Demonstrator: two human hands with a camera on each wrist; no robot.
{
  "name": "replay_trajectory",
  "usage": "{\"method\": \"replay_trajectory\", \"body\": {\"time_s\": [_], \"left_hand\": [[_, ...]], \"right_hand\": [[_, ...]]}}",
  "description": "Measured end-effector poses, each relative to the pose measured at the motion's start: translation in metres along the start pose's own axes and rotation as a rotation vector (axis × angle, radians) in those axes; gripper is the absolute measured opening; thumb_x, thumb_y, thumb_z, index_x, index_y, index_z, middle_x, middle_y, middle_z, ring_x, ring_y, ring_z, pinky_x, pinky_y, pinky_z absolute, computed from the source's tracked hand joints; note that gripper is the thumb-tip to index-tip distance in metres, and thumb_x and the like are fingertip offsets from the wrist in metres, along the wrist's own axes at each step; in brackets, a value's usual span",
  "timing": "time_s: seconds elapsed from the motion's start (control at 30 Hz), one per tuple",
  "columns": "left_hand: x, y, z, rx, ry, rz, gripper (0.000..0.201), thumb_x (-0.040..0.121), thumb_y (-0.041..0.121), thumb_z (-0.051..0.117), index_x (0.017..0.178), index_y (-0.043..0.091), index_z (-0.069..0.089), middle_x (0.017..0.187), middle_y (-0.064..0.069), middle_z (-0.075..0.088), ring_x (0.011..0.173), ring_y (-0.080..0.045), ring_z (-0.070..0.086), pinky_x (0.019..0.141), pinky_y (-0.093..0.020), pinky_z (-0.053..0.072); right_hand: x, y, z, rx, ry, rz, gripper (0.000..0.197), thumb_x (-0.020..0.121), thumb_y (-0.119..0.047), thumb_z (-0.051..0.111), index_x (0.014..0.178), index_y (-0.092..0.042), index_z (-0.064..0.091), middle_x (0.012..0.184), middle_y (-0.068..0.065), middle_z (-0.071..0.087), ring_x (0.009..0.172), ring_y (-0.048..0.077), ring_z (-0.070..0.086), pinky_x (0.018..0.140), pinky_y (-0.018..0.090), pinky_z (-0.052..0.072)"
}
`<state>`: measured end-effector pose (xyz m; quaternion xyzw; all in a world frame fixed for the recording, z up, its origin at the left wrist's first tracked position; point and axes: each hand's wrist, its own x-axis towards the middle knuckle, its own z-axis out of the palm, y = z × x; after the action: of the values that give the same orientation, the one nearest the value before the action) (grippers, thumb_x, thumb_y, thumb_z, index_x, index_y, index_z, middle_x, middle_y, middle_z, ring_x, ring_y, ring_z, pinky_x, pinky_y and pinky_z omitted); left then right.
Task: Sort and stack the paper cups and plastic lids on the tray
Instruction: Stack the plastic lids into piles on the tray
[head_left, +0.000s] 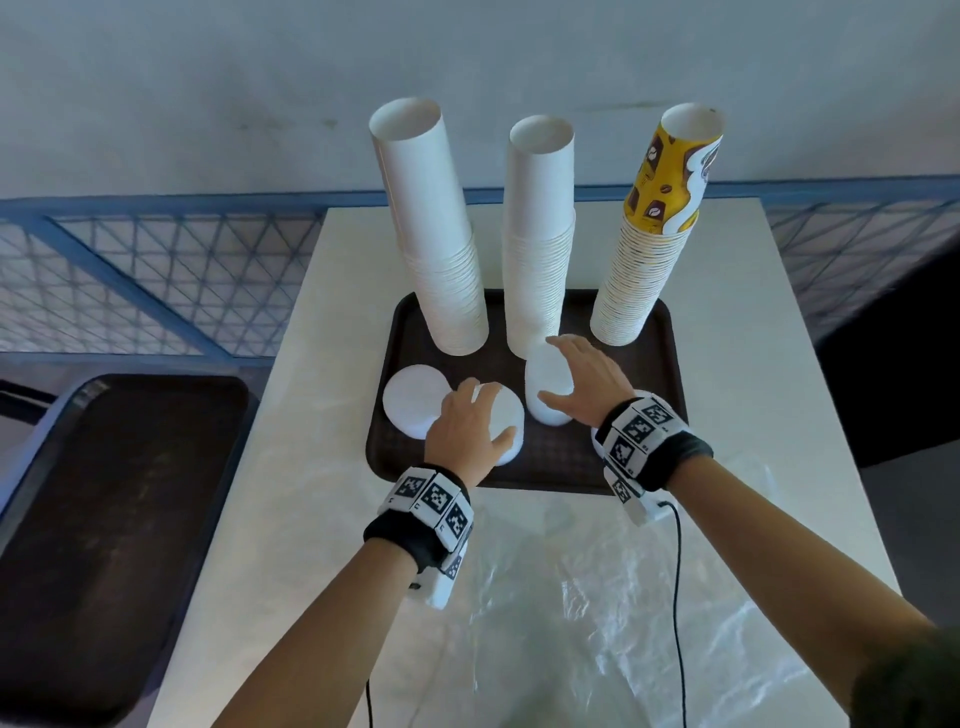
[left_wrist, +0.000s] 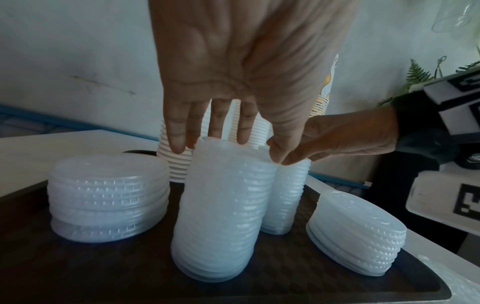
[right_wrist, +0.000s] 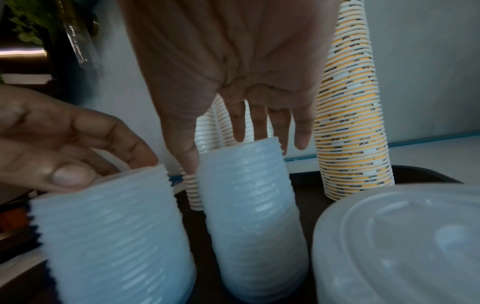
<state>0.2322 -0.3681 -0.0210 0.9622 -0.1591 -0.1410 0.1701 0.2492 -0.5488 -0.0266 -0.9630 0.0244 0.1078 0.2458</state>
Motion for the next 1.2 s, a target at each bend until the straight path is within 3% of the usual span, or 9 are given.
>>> {"method": "replay_trajectory", "body": {"time_s": [0.37, 0.57, 0.77, 1.2], "left_hand": [[0.003, -0.005, -0.010, 0.020, -0.038, 0.020, 0.054, 0.091, 0.035, 0.052, 0.140, 0.018, 0.034, 0.146, -0.007, 0.034, 0.132, -0.025, 0.036, 0.099, -0.038, 0.043], [0.000, -0.004, -0.014, 0.037, -0.098, 0.024, 0.061, 0.082, 0.033, 0.064, 0.136, 0.020, 0.037, 0.137, -0.001, 0.043, 0.122, -0.024, 0.046, 0.090, -0.040, 0.048], [-0.006, 0.000, -0.015, 0.060, -0.120, -0.025, 0.061, 0.079, 0.035, 0.067, 0.131, 0.021, 0.038, 0.134, -0.002, 0.047, 0.115, -0.025, 0.050, 0.085, -0.038, 0.045], [-0.004, 0.002, -0.011, 0.031, -0.129, -0.016, 0.074, 0.082, 0.036, 0.066, 0.142, 0.015, 0.027, 0.144, -0.007, 0.038, 0.123, -0.026, 0.048, 0.096, -0.036, 0.044]], "right_hand": [[-0.042, -0.009, 0.015, 0.059, -0.014, 0.049, 0.082, 0.080, -0.033, 0.068, 0.145, -0.015, 0.023, 0.148, 0.005, 0.031, 0.132, 0.027, 0.038, 0.105, 0.035, 0.035], [-0.059, -0.009, 0.020, 0.096, 0.001, 0.062, 0.086, 0.078, -0.033, 0.070, 0.146, -0.016, 0.019, 0.146, 0.005, 0.034, 0.129, 0.026, 0.040, 0.104, 0.035, 0.037], [-0.065, -0.010, 0.021, 0.097, 0.009, 0.067, 0.086, 0.078, -0.033, 0.070, 0.145, -0.017, 0.020, 0.143, 0.005, 0.036, 0.126, 0.026, 0.042, 0.102, 0.034, 0.038], [-0.066, -0.009, 0.028, 0.130, 0.021, 0.043, 0.079, 0.079, -0.031, 0.071, 0.143, -0.015, 0.028, 0.146, 0.003, 0.034, 0.130, 0.023, 0.040, 0.106, 0.029, 0.033]]}}
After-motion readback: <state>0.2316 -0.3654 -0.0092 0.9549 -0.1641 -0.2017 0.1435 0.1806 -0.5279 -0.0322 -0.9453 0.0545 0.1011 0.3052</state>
